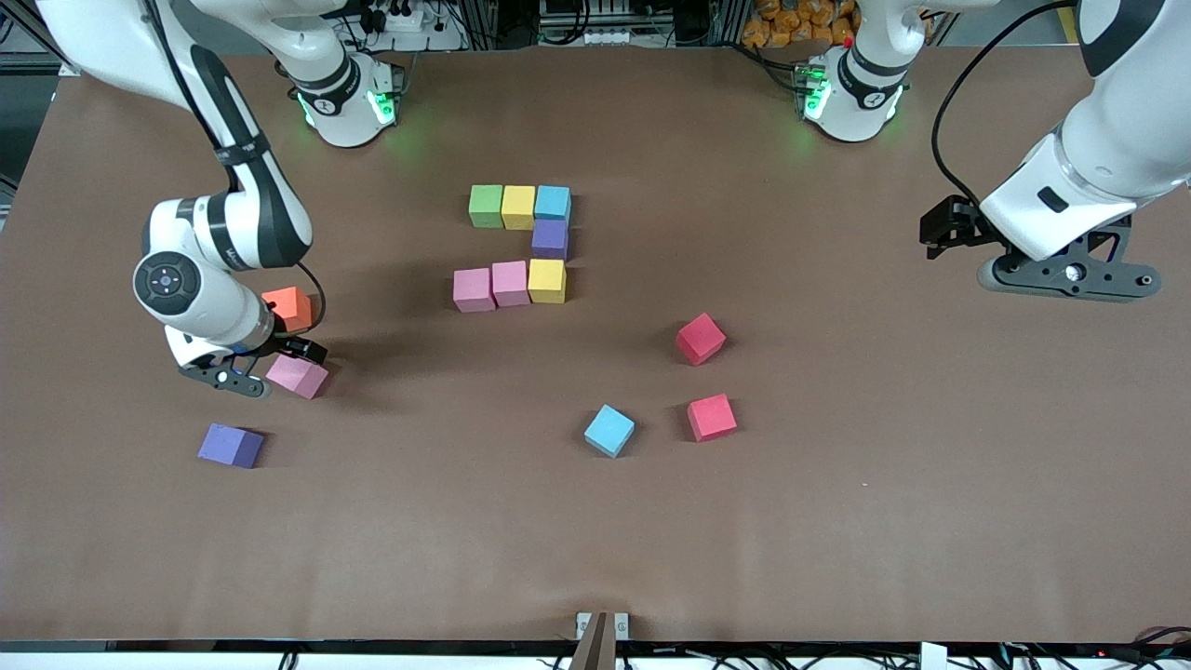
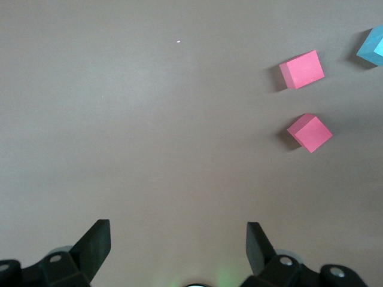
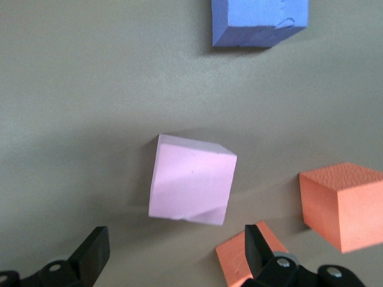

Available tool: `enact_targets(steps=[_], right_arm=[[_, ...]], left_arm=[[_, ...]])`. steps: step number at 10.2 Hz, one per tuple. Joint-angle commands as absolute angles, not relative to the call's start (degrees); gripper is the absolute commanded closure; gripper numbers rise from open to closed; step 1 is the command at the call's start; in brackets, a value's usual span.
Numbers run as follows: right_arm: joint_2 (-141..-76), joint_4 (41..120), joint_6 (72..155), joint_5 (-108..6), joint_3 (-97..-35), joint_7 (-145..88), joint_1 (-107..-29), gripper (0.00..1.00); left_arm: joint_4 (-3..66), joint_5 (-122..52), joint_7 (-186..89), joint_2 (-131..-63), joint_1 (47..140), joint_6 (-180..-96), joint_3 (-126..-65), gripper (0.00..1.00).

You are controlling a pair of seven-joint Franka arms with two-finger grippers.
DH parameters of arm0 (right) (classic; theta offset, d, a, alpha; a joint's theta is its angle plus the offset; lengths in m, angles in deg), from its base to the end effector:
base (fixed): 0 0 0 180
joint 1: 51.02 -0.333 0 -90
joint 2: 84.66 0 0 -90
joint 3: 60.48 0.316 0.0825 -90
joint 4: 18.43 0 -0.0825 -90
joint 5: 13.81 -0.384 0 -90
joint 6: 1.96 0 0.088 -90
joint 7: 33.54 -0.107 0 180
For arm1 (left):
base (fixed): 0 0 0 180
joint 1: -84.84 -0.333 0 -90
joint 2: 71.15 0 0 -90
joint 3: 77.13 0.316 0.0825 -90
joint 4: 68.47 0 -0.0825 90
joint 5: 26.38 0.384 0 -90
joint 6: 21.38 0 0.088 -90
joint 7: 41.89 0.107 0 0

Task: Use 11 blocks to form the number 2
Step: 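Open the right gripper and move it to the orange cubes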

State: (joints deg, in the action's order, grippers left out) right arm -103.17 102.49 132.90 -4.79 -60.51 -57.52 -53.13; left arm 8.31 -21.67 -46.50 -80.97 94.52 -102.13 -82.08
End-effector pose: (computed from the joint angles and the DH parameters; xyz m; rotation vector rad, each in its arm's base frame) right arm 0.5700 0.0185 0.2549 2.9914 -0.4011 -0.0806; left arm 0.5746 -0.1347 0.6206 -3.0452 0.2522 0.1360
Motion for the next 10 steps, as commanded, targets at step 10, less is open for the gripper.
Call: enact_targets(steps=[10], right_arm=[[-106.98, 102.86, 141.55, -5.29, -59.51, -50.16, -49.09, 0.00]], left_arm=[[8.70, -21.55, -46.98, -80.02, 94.59, -101.36, -82.14, 0.00]])
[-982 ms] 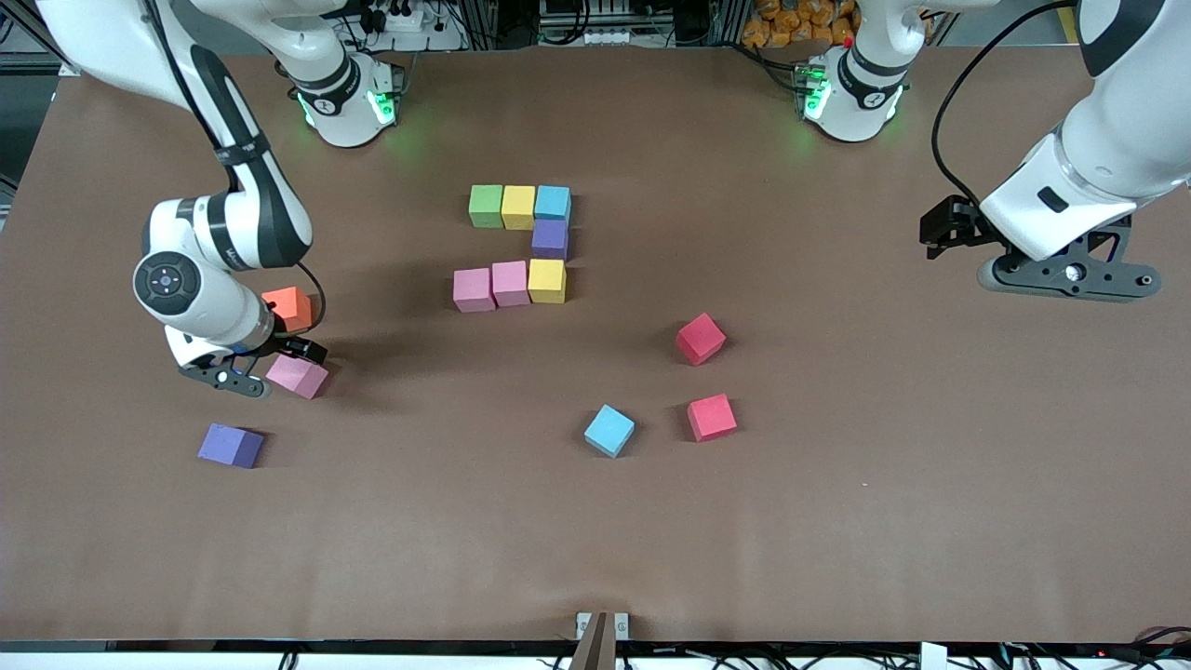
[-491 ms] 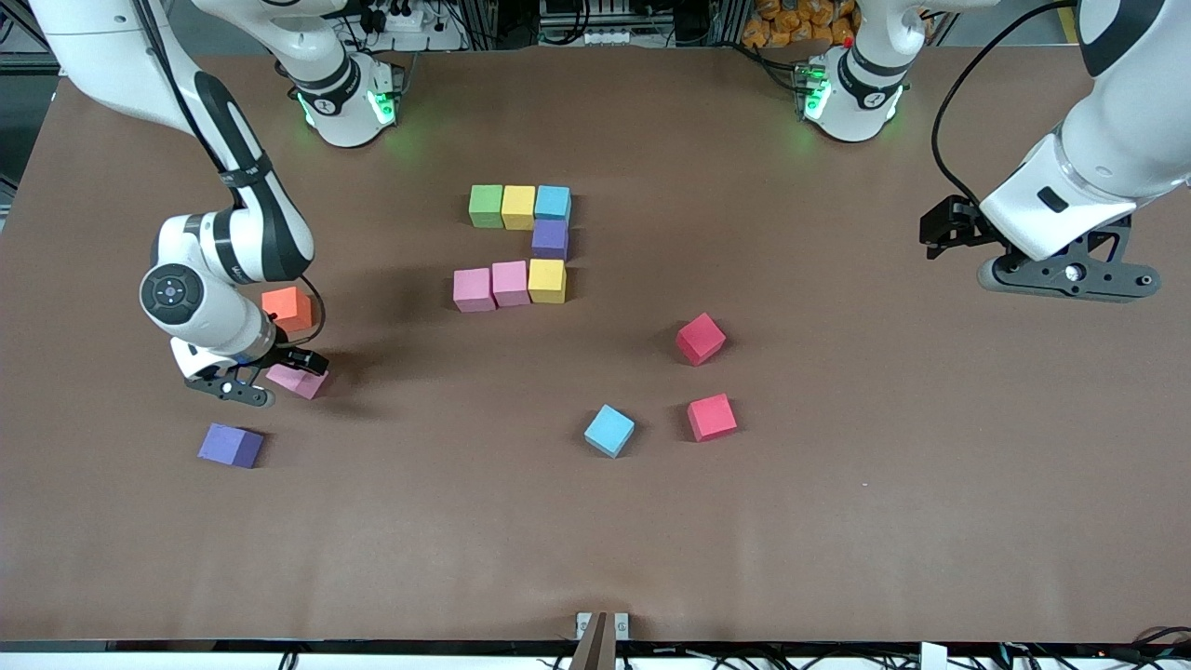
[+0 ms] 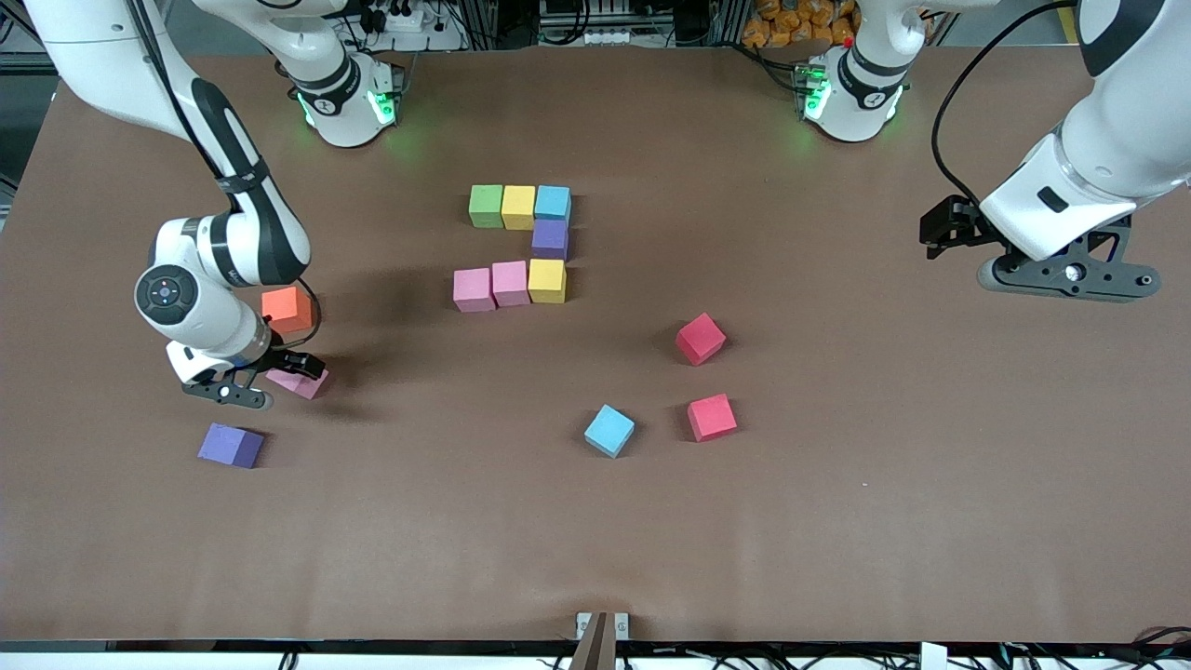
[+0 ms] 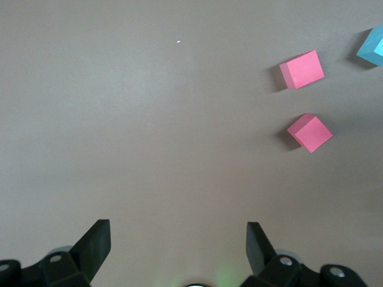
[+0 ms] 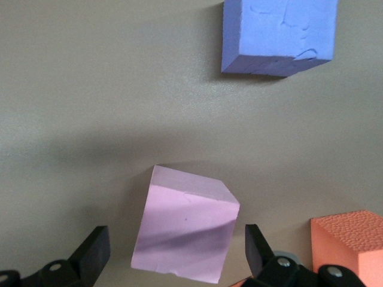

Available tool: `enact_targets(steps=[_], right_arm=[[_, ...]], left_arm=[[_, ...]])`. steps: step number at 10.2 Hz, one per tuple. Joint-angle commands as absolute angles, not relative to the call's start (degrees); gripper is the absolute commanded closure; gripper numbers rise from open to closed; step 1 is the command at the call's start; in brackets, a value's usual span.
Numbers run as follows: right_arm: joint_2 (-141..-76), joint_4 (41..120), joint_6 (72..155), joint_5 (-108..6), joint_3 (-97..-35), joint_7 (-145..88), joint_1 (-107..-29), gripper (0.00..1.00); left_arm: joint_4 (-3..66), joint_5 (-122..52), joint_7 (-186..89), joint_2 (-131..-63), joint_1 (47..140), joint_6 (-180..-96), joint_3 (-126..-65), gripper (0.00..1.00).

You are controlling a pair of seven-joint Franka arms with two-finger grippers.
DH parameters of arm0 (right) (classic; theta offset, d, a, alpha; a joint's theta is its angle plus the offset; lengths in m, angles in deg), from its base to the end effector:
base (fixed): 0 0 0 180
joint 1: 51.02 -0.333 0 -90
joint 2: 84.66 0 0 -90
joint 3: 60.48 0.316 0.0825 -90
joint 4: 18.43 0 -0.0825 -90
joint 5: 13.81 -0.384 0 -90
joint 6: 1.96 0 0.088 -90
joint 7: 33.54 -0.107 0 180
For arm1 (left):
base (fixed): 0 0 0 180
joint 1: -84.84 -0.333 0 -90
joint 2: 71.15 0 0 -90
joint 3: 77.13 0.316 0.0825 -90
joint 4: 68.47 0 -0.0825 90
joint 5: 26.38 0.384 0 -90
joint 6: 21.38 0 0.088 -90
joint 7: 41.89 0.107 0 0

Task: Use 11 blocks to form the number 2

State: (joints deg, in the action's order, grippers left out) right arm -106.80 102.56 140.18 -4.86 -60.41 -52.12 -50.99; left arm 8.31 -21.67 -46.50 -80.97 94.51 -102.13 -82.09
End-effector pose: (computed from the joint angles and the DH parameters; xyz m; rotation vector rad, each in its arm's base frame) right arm 0.5780 0.0010 0.2284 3.0306 -0.3032 -0.0026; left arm 0.5746 -0.1347 0.6206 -3.0452 0.2522 0.1360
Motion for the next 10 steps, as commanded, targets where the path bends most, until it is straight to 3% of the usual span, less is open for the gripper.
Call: enact_targets(steps=[1, 3, 10], right_arm=[[-107.24, 102.86, 141.74, -5.37, -59.43, -50.23, -49.00, 0.00], [-107.33, 103.04, 141.83, -12.20, -59.51, -49.80, -49.26, 0.00], [-107.24, 103.91, 141.83, -12.41, -59.51, -46.46, -48.29, 0.00]], left_arm=[[8.70, -21.55, -46.98, -80.02, 94.59, -101.36, -82.14, 0.00], [8.70, -21.55, -46.98, -80.11, 94.59, -101.36, -82.14, 0.00], [8.70, -22.34, -47.07, -80.11, 94.59, -101.36, -82.05, 0.00]])
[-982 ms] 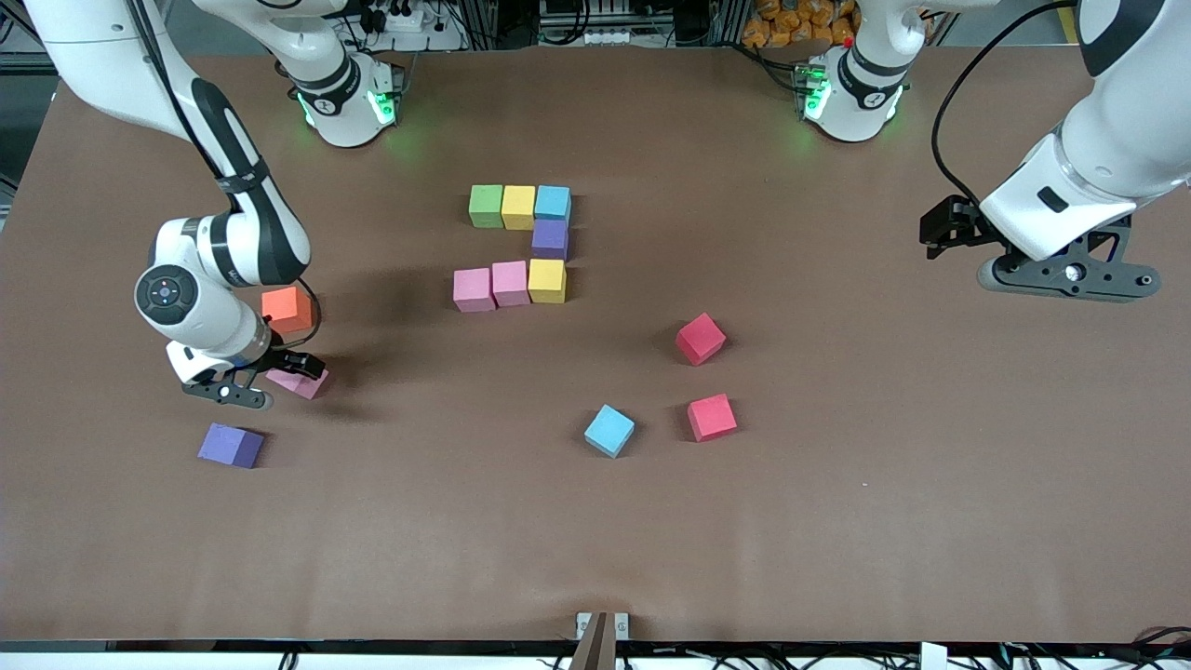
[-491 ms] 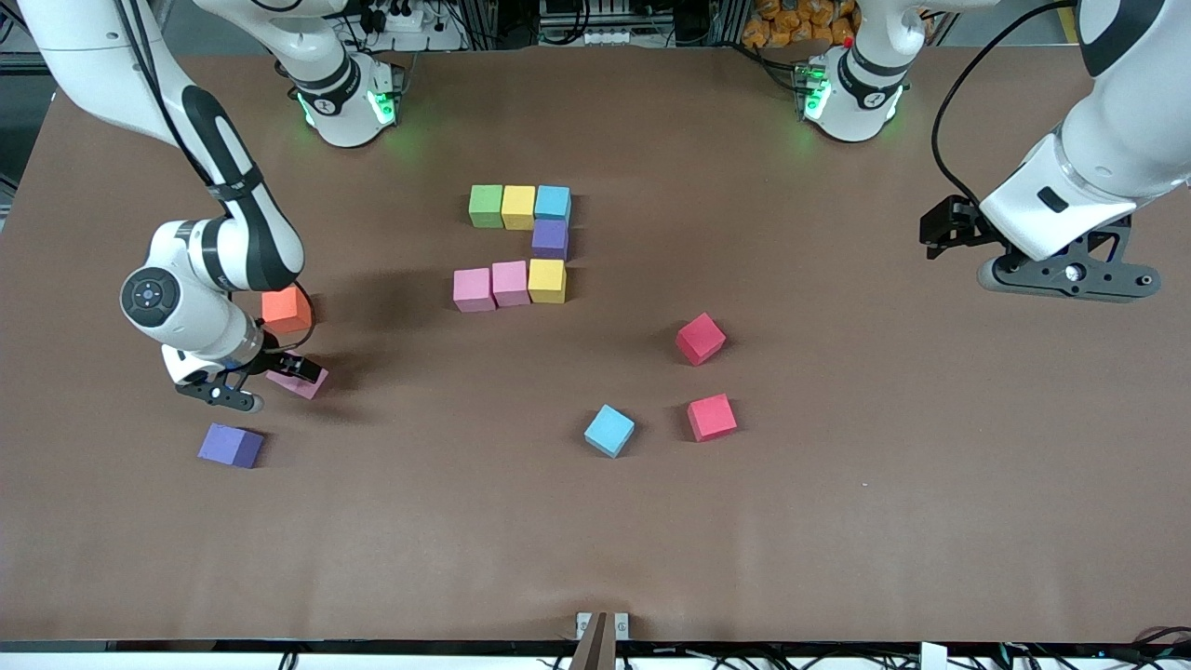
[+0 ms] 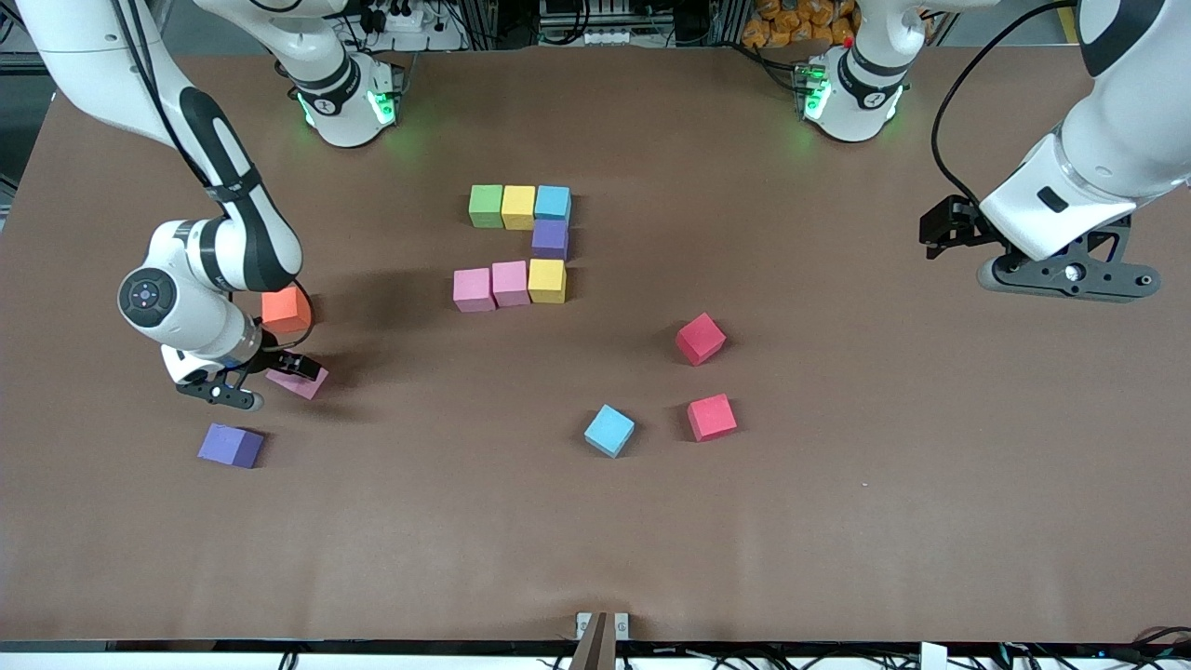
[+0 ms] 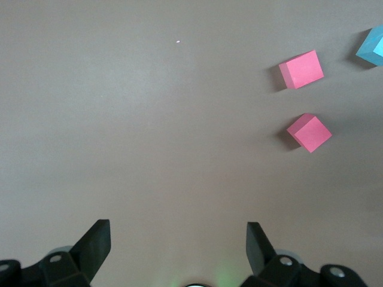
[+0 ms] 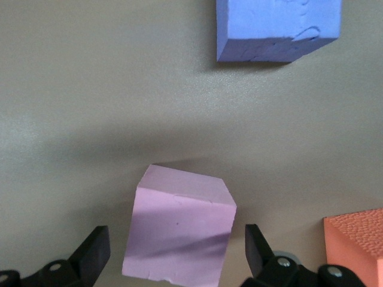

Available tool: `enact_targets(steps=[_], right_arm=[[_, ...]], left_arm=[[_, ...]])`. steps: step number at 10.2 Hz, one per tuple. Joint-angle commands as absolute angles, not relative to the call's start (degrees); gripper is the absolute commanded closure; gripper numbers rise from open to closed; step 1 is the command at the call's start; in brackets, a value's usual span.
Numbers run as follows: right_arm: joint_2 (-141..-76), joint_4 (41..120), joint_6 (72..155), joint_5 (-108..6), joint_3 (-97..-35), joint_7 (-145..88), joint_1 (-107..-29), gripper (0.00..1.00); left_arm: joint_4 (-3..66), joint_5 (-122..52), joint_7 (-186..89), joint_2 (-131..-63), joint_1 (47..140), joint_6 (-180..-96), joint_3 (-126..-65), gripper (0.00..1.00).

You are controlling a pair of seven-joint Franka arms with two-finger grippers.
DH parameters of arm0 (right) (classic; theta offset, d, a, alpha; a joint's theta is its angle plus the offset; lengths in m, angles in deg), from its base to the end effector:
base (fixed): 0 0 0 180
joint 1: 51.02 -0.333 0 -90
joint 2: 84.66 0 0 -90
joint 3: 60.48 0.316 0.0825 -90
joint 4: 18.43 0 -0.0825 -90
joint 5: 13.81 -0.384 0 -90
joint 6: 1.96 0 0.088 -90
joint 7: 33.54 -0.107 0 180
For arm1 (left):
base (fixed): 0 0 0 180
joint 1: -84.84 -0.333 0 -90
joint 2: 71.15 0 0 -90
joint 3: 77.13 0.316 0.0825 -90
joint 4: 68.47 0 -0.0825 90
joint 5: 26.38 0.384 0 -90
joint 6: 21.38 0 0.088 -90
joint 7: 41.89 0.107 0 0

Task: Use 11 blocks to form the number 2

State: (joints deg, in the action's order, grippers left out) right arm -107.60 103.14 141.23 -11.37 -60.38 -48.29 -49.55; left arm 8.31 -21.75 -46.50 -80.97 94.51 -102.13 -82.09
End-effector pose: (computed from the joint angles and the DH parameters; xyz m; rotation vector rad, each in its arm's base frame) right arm 0.5746 -0.0135 0.2181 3.0907 -0.3838 -0.0312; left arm 0.5746 -0.1348 0.6206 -3.0465 0.2526 0.1364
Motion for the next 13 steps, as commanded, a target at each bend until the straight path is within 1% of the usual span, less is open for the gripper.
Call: enact_targets(steps=[1, 13], right_arm=[[-107.24, 103.91, 141.74, -12.41, -59.51, -46.37, -47.77, 0.00], [-109.27, 101.98, 141.91, -17.33, -59.69, -47.25, -47.06, 0.00]], left_arm=[[8.70, -22.34, -47.07, -80.11, 94.51, -101.36, -82.05, 0.00], [8.70, -22.34, -47.16, -80.11, 94.33, -101.45, -81.96, 0.00]])
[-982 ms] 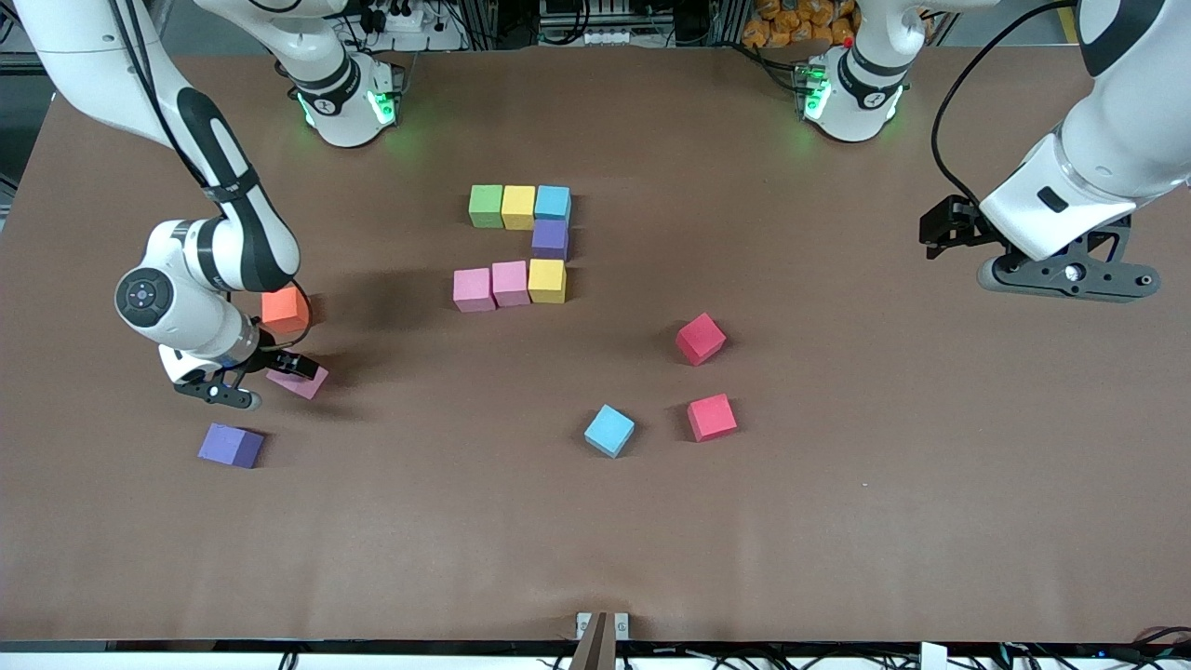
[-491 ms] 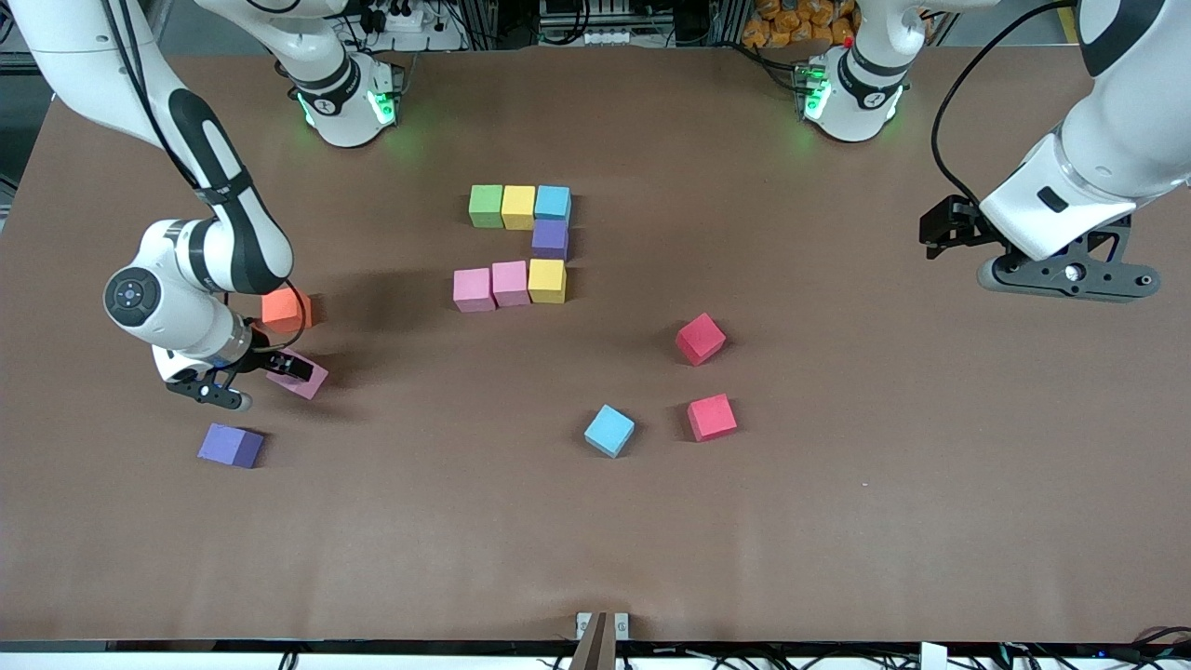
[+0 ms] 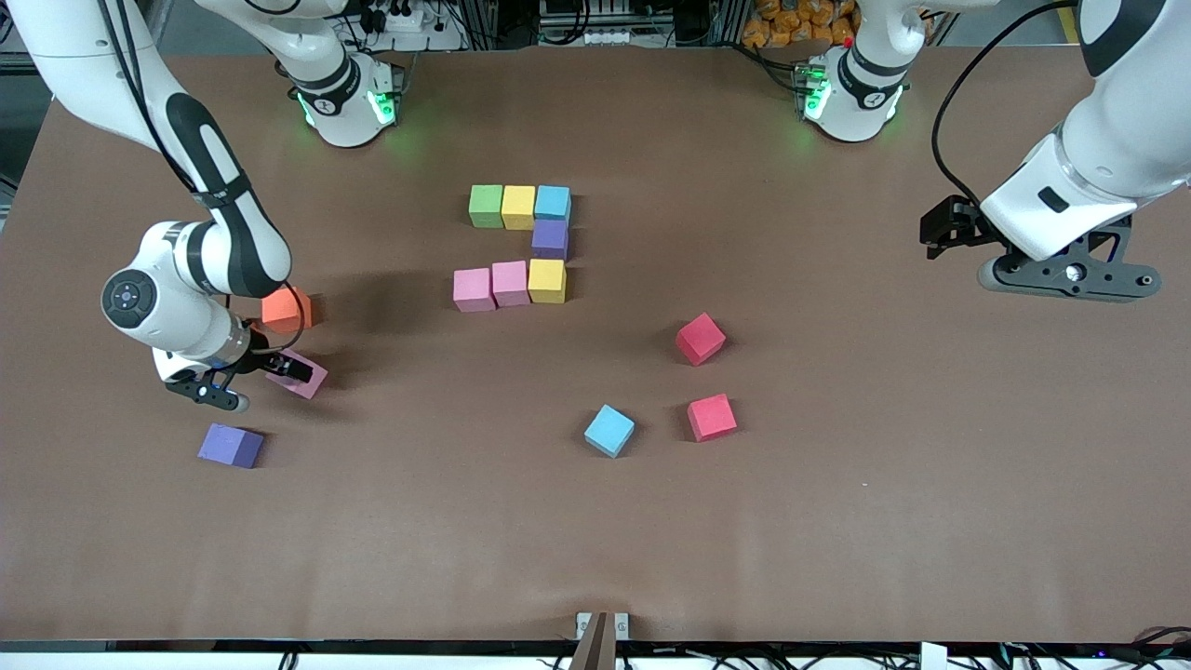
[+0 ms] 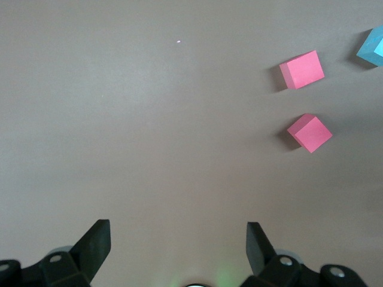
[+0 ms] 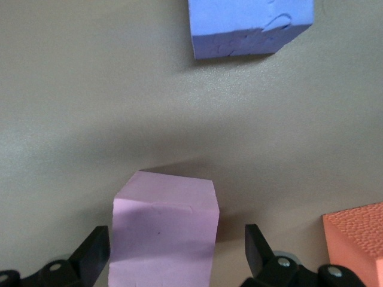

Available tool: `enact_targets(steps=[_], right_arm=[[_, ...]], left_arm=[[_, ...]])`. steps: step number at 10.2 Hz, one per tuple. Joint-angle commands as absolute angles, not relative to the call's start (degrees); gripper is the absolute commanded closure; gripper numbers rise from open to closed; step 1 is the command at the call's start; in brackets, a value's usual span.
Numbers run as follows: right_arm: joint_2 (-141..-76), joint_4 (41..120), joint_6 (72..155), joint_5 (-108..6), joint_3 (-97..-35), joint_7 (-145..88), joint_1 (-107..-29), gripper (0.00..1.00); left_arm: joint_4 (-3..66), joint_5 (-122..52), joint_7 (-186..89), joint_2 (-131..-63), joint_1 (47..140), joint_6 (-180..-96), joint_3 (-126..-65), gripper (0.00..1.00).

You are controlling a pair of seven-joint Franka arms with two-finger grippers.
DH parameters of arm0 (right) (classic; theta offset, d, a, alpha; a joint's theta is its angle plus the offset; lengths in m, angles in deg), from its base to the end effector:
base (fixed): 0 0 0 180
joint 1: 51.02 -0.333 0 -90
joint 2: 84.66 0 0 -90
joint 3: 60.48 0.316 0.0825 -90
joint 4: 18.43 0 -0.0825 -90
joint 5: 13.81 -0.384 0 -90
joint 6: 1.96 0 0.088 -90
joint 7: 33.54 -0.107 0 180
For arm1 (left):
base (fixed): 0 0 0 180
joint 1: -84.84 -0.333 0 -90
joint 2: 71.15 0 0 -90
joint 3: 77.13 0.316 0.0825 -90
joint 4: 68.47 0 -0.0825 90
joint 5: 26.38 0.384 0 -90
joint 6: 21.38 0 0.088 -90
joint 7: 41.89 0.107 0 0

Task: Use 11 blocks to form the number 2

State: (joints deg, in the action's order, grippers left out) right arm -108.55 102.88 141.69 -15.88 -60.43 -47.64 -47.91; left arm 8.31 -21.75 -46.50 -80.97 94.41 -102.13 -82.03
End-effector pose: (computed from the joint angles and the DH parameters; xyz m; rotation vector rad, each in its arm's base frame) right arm 0.5745 -0.0310 0.2109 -3.0805 0.5113 0.0453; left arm 0.5750 -0.1333 0.6206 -3.0468 0.2483 0.1365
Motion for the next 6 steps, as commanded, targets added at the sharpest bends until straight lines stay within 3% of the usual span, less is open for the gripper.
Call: enact_targets(steps=[1, 6], right_arm=[[-109.27, 101.98, 141.74, -17.33, -59.69, -47.25, -47.06, 0.00], [-109.09, 101.98, 140.86, -17.33, -59.69, -47.25, -47.32, 0.00]], left_arm=[[8.70, -22.34, -47.16, -80.11, 94.59, -101.45, -82.05, 0.00], [8.61, -22.34, -47.25, -80.11, 94.68, -101.36, -82.32, 0.00]])
